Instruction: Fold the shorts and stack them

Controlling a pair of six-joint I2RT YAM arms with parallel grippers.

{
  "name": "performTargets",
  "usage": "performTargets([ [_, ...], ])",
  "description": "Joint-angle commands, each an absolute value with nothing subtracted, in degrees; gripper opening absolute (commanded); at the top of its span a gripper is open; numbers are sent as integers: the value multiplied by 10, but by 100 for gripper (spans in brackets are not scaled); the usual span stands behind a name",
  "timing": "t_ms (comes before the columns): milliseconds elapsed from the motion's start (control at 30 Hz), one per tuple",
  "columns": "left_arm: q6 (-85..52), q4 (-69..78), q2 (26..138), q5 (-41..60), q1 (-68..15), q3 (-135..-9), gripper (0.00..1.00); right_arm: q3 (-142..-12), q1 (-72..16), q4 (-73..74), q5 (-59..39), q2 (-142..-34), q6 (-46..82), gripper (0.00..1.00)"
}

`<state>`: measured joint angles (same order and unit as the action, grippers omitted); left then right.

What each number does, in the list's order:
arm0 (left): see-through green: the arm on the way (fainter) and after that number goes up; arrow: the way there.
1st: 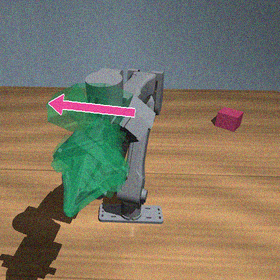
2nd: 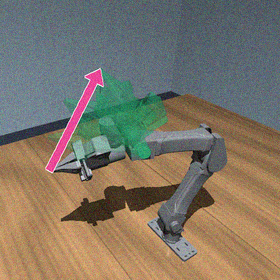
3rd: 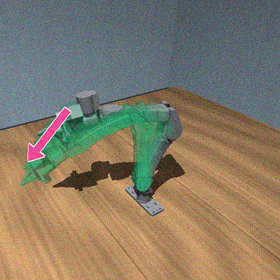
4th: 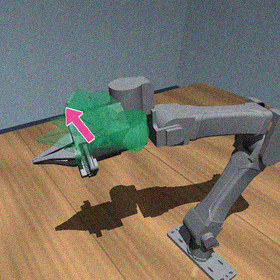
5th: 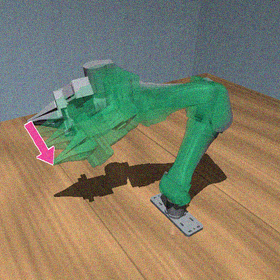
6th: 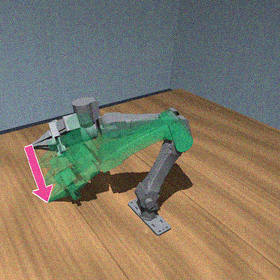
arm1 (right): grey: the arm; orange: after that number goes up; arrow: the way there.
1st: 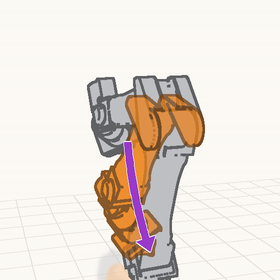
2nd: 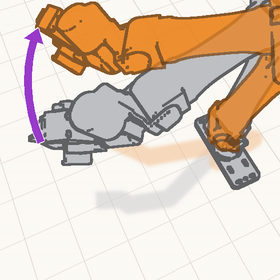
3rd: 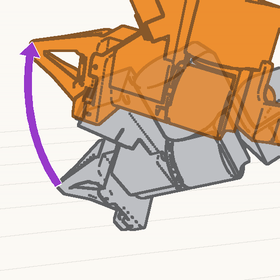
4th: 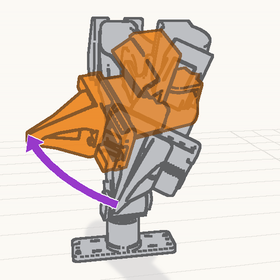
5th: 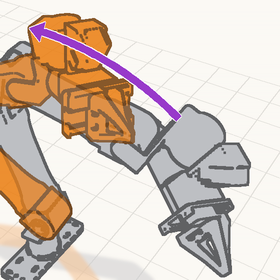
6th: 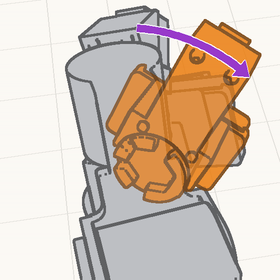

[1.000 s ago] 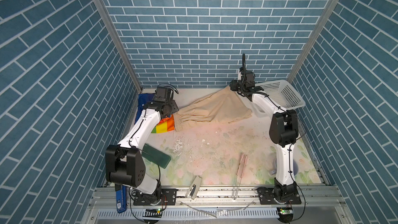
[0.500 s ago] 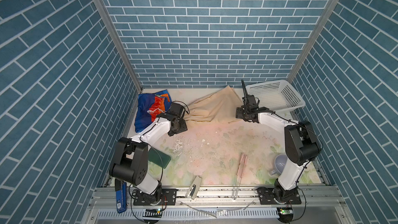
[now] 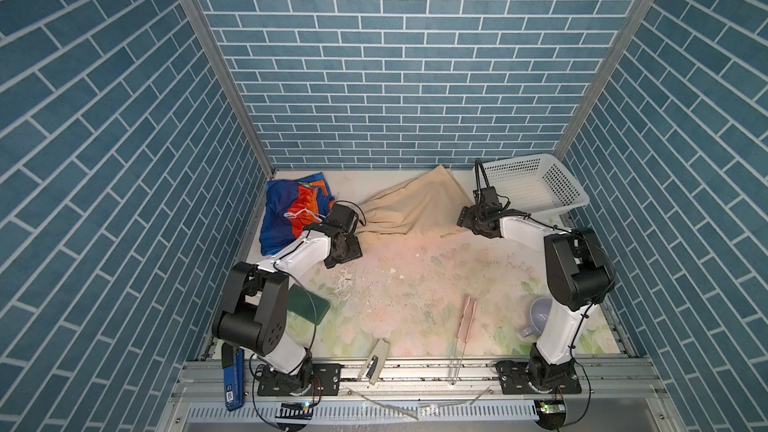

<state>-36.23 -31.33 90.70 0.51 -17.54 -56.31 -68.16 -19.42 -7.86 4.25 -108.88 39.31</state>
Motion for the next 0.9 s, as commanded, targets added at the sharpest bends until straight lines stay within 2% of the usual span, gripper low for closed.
performTargets([
  [0, -361, -312, 916, 3, -178, -559, 68, -695, -192, -60, 47, -1109, 455, 80],
  [133, -353, -314, 931, 0, -178, -569, 69, -695, -192, -51, 48, -1126, 475, 77],
  [200, -351, -314, 938, 0, -177, -575, 69, -695, -192, -43, 46, -1133, 478, 72],
  [267, -348, -315, 945, -4, -176, -580, 69, -695, -192, -38, 39, -1140, 482, 60],
  [333, -345, -319, 950, -11, -174, -586, 68, -690, -192, -33, 31, -1143, 483, 43],
  [433, -341, -315, 955, -12, -166, -588, 63, -678, -191, -35, 37, -1138, 479, 21],
  [533, -337, -314, 960, -10, -154, -591, 49, -670, -190, -40, 39, -1131, 470, 15],
  [600, -336, -312, 959, -9, -149, -588, 26, -666, -190, -44, 46, -1126, 466, 10],
  [667, -333, -313, 953, -9, -146, -585, 11, -663, -190, -46, 48, -1123, 462, 2],
  [733, -330, -315, 946, -13, -145, -581, 1, -660, -190, -47, 47, -1121, 459, 0],
  [867, -329, -319, 927, -16, -142, -566, 0, -655, -190, -52, 53, -1116, 453, 0],
])
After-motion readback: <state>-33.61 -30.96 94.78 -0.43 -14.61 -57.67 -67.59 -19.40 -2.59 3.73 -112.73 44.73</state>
